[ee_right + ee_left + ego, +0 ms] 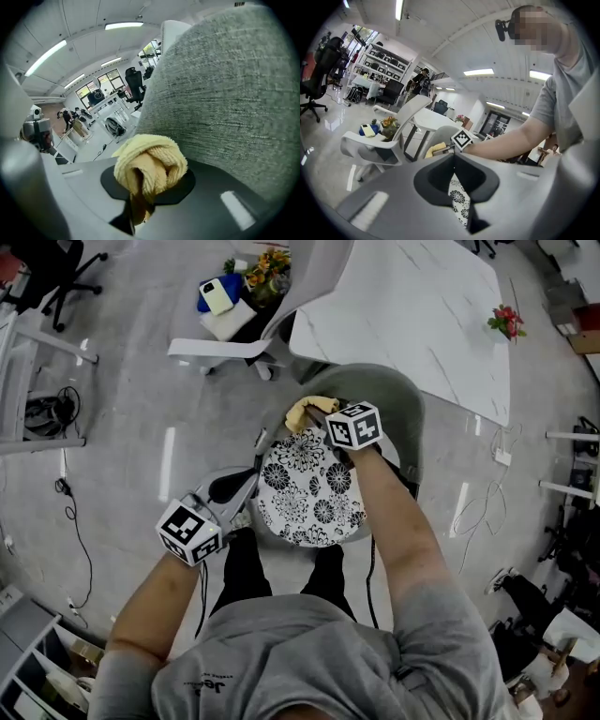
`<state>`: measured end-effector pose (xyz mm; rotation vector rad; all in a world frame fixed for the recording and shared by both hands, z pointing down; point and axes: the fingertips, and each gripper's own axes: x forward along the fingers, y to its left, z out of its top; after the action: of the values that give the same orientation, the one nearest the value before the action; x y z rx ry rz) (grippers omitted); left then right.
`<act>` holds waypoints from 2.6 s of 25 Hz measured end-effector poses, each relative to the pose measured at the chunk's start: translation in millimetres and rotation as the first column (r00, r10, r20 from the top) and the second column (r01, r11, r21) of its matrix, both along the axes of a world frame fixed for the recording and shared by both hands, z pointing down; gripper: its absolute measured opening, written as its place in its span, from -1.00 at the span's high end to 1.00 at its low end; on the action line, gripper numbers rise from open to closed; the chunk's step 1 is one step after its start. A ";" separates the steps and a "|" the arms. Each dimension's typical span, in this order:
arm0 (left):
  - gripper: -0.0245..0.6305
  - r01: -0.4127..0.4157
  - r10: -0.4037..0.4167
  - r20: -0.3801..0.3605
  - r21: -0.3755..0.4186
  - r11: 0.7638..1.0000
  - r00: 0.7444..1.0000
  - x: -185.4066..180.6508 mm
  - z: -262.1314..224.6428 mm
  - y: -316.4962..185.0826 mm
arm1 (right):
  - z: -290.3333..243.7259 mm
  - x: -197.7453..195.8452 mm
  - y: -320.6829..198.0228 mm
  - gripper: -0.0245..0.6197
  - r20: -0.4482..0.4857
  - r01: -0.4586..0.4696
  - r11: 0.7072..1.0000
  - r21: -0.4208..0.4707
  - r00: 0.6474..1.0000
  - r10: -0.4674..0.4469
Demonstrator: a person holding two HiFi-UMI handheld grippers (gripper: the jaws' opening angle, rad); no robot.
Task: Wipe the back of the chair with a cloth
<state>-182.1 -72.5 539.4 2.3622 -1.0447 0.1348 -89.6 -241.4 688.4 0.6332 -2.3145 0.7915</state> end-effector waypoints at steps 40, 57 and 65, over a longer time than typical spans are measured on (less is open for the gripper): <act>0.75 -0.056 0.057 -0.047 0.015 0.998 0.997 97.8 -6.1 -27.9 | -12.4 139.5 39.3 0.74 0.034 -0.091 0.995 -0.039 0.995 0.092; 0.75 0.118 -0.120 -0.043 -0.043 0.992 0.992 -34.8 21.7 -18.8 | 60.0 -20.7 35.8 0.74 -0.093 0.217 0.972 -0.092 0.970 -0.225; 0.75 0.098 -0.100 -0.026 -0.040 0.994 0.995 -20.3 19.2 -38.0 | 69.4 49.9 -14.0 0.74 -0.089 -0.183 0.977 -0.107 0.981 0.174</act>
<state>-202.4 -110.6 558.6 2.2668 -1.1333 0.0836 -39.7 -255.4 757.9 0.8141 -2.1450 0.9575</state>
